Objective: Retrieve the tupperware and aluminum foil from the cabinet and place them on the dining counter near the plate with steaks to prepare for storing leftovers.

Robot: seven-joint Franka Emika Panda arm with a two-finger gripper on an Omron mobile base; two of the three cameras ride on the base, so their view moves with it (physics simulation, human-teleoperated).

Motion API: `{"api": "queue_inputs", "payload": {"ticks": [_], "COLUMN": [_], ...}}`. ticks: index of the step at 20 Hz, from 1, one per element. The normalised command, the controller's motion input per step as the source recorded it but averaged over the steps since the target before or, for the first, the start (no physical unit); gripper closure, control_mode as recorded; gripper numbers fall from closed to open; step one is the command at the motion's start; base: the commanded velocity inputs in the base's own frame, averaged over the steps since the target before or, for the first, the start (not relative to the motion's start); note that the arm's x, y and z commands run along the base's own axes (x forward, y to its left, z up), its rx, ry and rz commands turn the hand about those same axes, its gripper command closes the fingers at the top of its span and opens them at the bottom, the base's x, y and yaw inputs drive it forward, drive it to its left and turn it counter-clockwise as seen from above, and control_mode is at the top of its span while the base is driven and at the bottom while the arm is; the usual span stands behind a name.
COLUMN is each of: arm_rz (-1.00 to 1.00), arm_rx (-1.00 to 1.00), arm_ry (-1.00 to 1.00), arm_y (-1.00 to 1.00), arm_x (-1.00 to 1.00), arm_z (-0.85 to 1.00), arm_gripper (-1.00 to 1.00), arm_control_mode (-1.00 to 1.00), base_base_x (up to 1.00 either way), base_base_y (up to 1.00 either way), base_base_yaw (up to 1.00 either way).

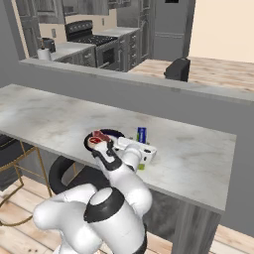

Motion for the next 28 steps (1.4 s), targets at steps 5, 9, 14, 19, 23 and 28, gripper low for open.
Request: {"api": "queue_inputs", "payload": {"ticks": [5, 9, 14, 19, 23, 28], "arm_rz": [-0.08, -0.05, -0.04, -0.02, 0.00, 0.00], "arm_rx": [-0.04, 0.00, 0.00, -0.01, -0.07, -0.24], "arm_ry": [0.15, 0.19, 0.28, 0.28, 0.30, 0.48], "arm_y": [0.00, 0.00, -0.07, -0.22, -0.42, -0.33], "arm_x": [-0.31, -0.25, -0.30, -0.38, -0.49, -0.83], "arm_z": [1.00, 1.00, 1.00, 1.00, 1.00, 1.00], "arm_gripper": [-1.00, -1.00, -1.00, -1.00, -1.00, -1.00], "arm_control_mode": [-1.00, -1.00, -1.00, -1.00, -1.00, -1.00], "base_base_x": [0.00, 0.00, 0.00, 0.00, 0.00, 0.00], "base_base_y": [0.00, 0.00, 0.00, 0.00, 0.00, 0.00], "base_base_yaw": [0.00, 0.00, 0.00, 0.00, 0.00, 0.00]}}
